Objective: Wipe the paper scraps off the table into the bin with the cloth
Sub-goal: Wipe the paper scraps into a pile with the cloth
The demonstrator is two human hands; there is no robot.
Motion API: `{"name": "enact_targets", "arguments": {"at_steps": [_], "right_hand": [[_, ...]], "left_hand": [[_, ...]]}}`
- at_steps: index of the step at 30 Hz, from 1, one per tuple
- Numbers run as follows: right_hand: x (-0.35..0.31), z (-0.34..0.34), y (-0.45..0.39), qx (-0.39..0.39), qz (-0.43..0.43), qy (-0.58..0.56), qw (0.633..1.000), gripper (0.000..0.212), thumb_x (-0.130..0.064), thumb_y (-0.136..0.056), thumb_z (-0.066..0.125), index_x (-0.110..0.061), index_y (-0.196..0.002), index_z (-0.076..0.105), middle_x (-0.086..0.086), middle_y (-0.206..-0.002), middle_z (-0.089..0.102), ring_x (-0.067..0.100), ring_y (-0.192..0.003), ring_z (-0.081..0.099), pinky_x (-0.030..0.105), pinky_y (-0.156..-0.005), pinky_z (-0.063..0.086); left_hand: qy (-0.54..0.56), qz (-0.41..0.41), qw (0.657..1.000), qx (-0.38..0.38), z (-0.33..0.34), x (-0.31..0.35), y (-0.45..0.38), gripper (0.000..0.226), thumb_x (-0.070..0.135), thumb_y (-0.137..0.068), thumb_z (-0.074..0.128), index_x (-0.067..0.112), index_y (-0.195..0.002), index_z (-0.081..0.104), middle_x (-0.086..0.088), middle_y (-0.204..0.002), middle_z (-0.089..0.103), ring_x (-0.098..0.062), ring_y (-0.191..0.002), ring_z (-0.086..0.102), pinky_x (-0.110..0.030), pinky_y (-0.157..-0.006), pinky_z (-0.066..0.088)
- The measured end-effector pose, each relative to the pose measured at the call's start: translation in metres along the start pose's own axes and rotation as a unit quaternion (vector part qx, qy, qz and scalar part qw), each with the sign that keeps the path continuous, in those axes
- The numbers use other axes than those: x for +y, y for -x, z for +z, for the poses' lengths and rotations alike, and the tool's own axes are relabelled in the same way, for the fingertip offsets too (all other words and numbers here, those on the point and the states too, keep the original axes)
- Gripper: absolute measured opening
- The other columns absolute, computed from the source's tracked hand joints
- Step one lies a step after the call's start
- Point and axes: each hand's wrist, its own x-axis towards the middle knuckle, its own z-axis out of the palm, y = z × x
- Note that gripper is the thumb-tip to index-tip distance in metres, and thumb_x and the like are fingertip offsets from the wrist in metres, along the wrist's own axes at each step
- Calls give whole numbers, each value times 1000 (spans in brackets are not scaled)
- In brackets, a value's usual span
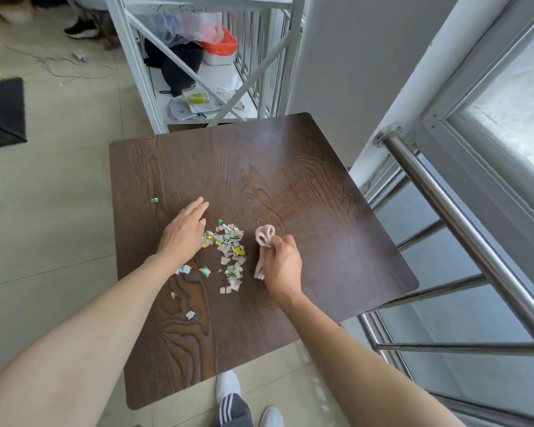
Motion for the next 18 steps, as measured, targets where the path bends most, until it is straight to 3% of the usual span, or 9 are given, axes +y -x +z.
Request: {"name": "enact_targets", "arguments": {"at_steps": [2, 5, 8, 13, 18], "right_hand": [[7, -17, -6, 20, 13, 0, 1000, 19, -11, -93, 45, -5, -102, 60, 2, -96, 45, 14, -82, 44, 27, -73, 36], [21, -27, -16, 53, 65, 11, 996, 20, -10, -96, 41, -2, -92, 59, 6, -96, 47, 20, -71, 50, 28, -71, 40], [17, -10, -14, 47, 82, 69, 993, 22, -4, -91, 39, -3, -99, 60, 7, -93, 44, 24, -60, 48, 29, -63, 38], [-9, 25, -6, 34, 46, 112, 992, 36, -1, -88, 35, -2, -119, 54, 16, -105, 50, 39, -84, 57, 40, -72, 45], [-39, 52, -7, -25, -10, 119, 993, 37, 4, -84, 39, -6, -117, 51, 13, -109, 50, 37, -85, 59, 37, -69, 43]], "left_hand": [[6, -11, 1000, 27, -3, -8, 23, 44, 17, -98, 36, 16, -142, 36, 2, -154, 28, -16, -141, 28, -38, -113, 29], [-2, -38, 997, 68, -6, -23, 58, 44, 12, -97, 39, 11, -141, 38, -4, -153, 32, -20, -140, 30, -38, -113, 29], [-24, -109, 989, 100, -11, -34, 92, 44, 10, -96, 38, 7, -140, 38, -7, -153, 32, -22, -141, 29, -40, -113, 29], [-40, -156, 982, 95, -5, -37, 132, 45, 15, -98, 37, 7, -142, 34, -6, -155, 27, -20, -142, 26, -38, -112, 29], [-58, -143, 986, 68, 14, -43, 141, 50, 19, -98, 36, 6, -145, 27, -7, -157, 18, -19, -145, 13, -43, -117, 22]]}}
